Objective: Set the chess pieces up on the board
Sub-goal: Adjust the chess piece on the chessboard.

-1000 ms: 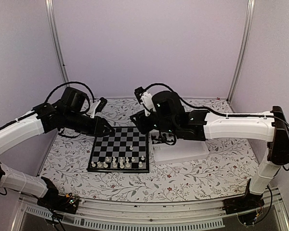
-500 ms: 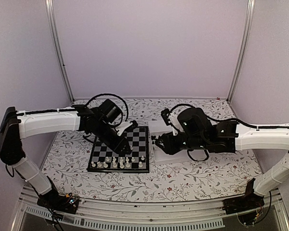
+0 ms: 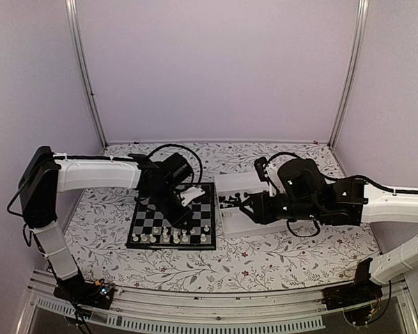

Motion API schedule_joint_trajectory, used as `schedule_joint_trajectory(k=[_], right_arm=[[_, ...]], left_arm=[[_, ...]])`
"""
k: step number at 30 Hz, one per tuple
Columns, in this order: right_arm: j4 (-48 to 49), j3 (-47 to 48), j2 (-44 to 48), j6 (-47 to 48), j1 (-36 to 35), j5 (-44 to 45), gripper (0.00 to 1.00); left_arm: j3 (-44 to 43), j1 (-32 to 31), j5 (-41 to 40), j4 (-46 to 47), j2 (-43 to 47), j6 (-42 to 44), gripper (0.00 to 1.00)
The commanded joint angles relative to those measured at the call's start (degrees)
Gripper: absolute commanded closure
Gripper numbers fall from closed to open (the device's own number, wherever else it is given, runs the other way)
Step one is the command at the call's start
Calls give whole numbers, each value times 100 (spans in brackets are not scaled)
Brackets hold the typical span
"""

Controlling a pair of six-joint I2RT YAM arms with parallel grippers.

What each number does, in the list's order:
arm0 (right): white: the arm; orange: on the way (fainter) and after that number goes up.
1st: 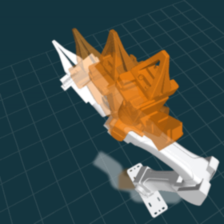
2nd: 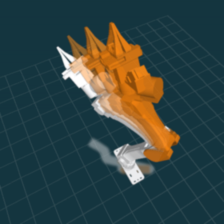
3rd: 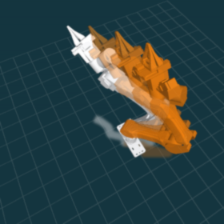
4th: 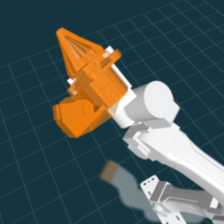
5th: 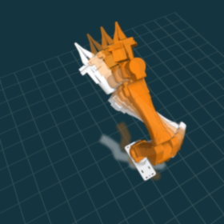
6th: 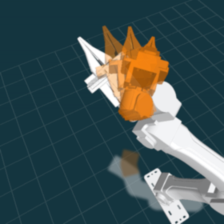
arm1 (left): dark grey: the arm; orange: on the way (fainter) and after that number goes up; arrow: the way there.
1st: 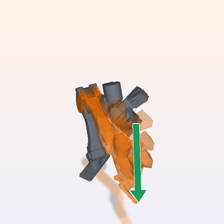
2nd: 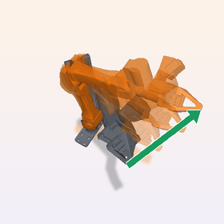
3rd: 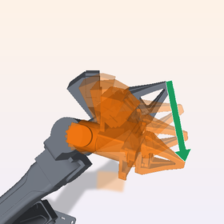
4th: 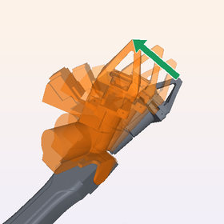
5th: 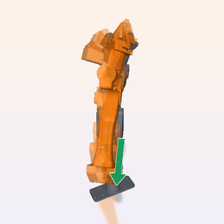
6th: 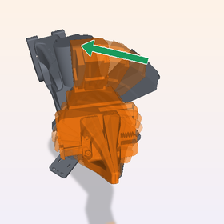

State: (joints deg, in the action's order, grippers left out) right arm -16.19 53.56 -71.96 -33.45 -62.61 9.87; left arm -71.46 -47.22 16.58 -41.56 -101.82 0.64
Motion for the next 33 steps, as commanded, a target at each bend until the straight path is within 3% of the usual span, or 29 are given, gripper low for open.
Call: schedule_joint_trajectory(k=[1, 25, 33], right_arm=[[-95, -157, 253, -273, 11, 146, 63], [-79, 18, -27, -171, 7, 190, 64], [-52, 58, -106, -162, 20, 213, 64]], left_arm=[[-239, -111, -223, -217, -211, 235, 90], [-931, -311, -460, -391, -973, 413, 97], [-1185, -259, -643, -335, -589, 209, 88]])
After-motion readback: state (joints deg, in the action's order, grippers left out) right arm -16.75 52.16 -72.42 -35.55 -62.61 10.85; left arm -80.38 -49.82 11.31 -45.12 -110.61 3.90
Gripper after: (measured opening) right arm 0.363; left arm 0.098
